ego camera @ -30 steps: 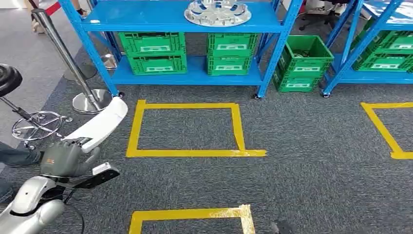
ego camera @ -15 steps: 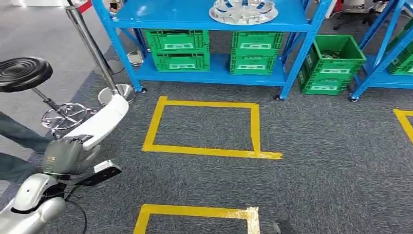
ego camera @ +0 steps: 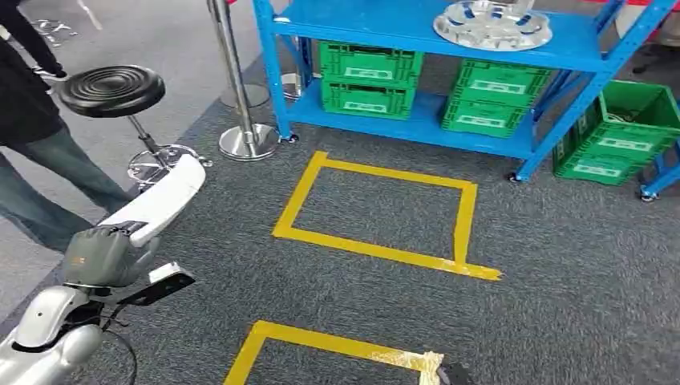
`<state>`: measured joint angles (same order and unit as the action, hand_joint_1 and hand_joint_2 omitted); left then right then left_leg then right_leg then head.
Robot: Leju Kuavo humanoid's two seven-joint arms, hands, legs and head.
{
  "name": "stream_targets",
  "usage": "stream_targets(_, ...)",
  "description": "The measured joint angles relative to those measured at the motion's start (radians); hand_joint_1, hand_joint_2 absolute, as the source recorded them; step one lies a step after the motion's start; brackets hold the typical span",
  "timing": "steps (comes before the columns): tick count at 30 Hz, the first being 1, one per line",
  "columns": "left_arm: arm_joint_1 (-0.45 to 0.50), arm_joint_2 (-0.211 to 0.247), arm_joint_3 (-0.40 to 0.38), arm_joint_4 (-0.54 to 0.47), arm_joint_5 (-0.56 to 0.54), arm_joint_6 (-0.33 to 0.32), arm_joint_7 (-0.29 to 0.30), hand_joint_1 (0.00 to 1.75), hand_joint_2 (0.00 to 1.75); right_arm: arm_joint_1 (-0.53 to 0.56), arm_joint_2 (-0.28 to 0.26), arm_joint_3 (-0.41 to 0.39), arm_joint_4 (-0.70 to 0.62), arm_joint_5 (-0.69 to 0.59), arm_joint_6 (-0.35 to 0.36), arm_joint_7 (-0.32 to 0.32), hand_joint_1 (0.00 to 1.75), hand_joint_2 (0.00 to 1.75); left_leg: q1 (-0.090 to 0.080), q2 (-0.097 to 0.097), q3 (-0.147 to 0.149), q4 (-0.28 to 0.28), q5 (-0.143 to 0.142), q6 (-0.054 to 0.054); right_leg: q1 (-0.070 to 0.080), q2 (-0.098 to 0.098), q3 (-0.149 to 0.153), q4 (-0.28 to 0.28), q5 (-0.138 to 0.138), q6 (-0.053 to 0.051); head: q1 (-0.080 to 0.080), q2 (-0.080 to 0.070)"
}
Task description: Take the parts from the cabinet and place them on the table.
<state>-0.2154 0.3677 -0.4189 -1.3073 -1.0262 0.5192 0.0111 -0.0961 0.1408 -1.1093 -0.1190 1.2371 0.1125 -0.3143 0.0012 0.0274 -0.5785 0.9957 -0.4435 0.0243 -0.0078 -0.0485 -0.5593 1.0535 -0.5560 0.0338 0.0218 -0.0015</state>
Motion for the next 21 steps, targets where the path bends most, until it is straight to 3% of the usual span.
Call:
stream_targets(1,-0.003,-0.002,-0.001,0.000,0.000,0.000,0.000,1.75,1.75,0.001,0.000,0.000,0.002,0.003,-0.007,0.008,0.00,0.00,0.001,-0.012,-0.003,0.000,0.002,0.005,-0.001,0.025,-0.035,0.076,-0.038,0.001,0.003,0.000)
stream_targets(3,-0.002,-0.004,-0.005,0.000,0.000,-0.001,0.000,1.75,1.75,0.004,0.000,0.001,0.003,0.014,-0.025,0.024,0.00,0.00,0.000,-0.041,-0.006,0.001,0.003,0.007,-0.001,0.045,-0.118,0.241,-0.098,0.003,0.003,0.000)
stream_targets(4,-0.001,-0.005,-0.008,0.000,0.000,-0.002,0.000,1.75,1.75,0.008,0.000,0.002,0.003,0.017,-0.032,0.032,0.00,0.00,0.000,-0.055,-0.006,0.001,0.003,0.007,-0.001,0.047,-0.136,0.269,-0.094,0.002,0.003,0.000)
stream_targets(5,-0.001,-0.005,-0.011,0.000,0.000,-0.002,0.000,1.75,1.75,0.011,0.000,0.004,0.003,0.020,-0.042,0.041,0.00,0.00,0.000,-0.070,-0.005,0.001,0.004,0.007,-0.001,0.048,-0.130,0.247,-0.066,0.000,0.003,0.000)
stream_targets(6,-0.001,-0.005,-0.012,0.000,0.000,-0.002,0.001,1.75,1.75,0.011,-0.001,0.005,0.003,0.023,-0.050,0.050,0.00,0.00,0.000,-0.086,-0.004,0.002,0.004,0.006,-0.002,0.050,-0.102,0.180,-0.019,-0.001,0.003,0.000)
stream_targets(7,-0.002,-0.005,-0.013,0.000,0.000,-0.002,0.001,1.75,1.75,0.011,-0.002,0.006,0.003,0.032,-0.062,0.059,0.00,0.00,0.000,-0.099,-0.003,0.004,0.003,0.005,-0.003,0.063,-0.062,0.088,0.033,-0.005,0.003,0.000)
stream_targets(8,-0.003,-0.006,-0.014,0.000,0.000,-0.002,0.002,1.75,1.75,0.011,-0.004,0.011,0.003,0.049,-0.082,0.077,0.00,0.00,0.002,-0.111,-0.003,0.007,0.001,0.002,-0.006,0.096,-0.021,-0.007,0.076,-0.008,0.003,0.000)
stream_targets(9,-0.005,-0.007,-0.015,0.000,0.000,-0.002,0.003,1.75,1.75,0.013,-0.006,0.018,0.003,0.061,-0.099,0.093,0.00,0.00,-0.003,-0.121,-0.009,0.012,0.001,-0.005,-0.012,0.145,-0.006,-0.034,0.059,-0.011,0.002,0.000)
stream_targets(11,-0.010,-0.008,-0.016,0.000,0.000,-0.004,0.004,1.75,1.75,0.015,-0.006,0.029,0.002,0.077,-0.116,0.116,0.00,0.00,0.006,-0.145,-0.023,0.015,0.007,-0.020,-0.008,0.131,0.004,-0.046,0.057,-0.012,0.001,0.000)
stream_targets(13,-0.007,-0.006,-0.016,0.000,0.000,-0.005,0.005,1.75,1.75,0.019,-0.011,0.039,0.002,0.090,-0.126,0.130,0.00,0.00,0.008,-0.171,-0.027,0.012,0.013,-0.033,-0.009,0.108,0.007,-0.048,0.061,-0.019,0.002,0.000)
stream_targets(14,-0.005,-0.003,-0.016,0.000,0.000,-0.005,0.007,1.75,1.75,0.020,-0.011,0.046,0.002,0.098,-0.135,0.143,0.00,0.00,0.009,-0.159,-0.030,0.020,0.003,-0.036,-0.015,0.091,0.012,-0.056,0.066,-0.027,0.003,0.000)
stream_targets(15,-0.010,0.000,-0.016,0.000,0.000,-0.005,0.008,1.75,1.75,0.021,-0.013,0.051,-0.001,0.104,-0.141,0.150,0.00,0.00,0.003,-0.103,-0.045,0.055,-0.022,-0.041,-0.014,0.081,0.015,-0.059,0.065,-0.034,-0.008,0.000)
stream_targets(16,-0.016,-0.001,-0.017,0.000,0.000,-0.005,0.008,1.75,1.75,0.024,-0.013,0.055,-0.001,0.107,-0.143,0.155,0.00,0.00,0.003,-0.066,-0.077,0.124,-0.060,-0.048,-0.012,0.066,0.016,-0.059,0.064,-0.037,-0.013,0.000)
stream_targets(18,-0.016,-0.005,-0.019,0.000,0.000,-0.006,0.009,1.75,1.75,0.031,-0.014,0.063,-0.002,0.107,-0.145,0.159,0.00,0.00,0.008,-0.038,-0.152,0.285,-0.128,-0.055,-0.009,0.035,0.016,-0.058,0.061,-0.041,-0.013,0.000)
stream_targets(19,-0.014,-0.006,-0.019,0.001,0.000,-0.007,0.009,1.75,1.75,0.034,-0.014,0.066,-0.002,0.107,-0.145,0.161,0.00,0.00,0.010,-0.035,-0.171,0.328,-0.136,-0.057,-0.008,0.021,0.016,-0.058,0.059,-0.041,-0.013,0.000)
stream_targets(20,-0.013,-0.006,-0.019,0.001,0.000,-0.008,0.009,1.75,1.75,0.034,-0.014,0.068,-0.002,0.108,-0.146,0.163,0.00,0.00,0.011,-0.034,-0.166,0.319,-0.120,-0.057,-0.008,0.007,0.018,-0.058,0.057,-0.041,-0.013,0.000)
stream_targets(21,-0.013,-0.006,-0.019,0.001,0.000,-0.008,0.009,1.75,1.75,0.034,-0.014,0.071,-0.002,0.111,-0.146,0.167,0.00,0.00,0.011,-0.030,-0.138,0.265,-0.082,-0.056,-0.007,-0.005,0.021,-0.058,0.055,-0.039,-0.013,0.000)
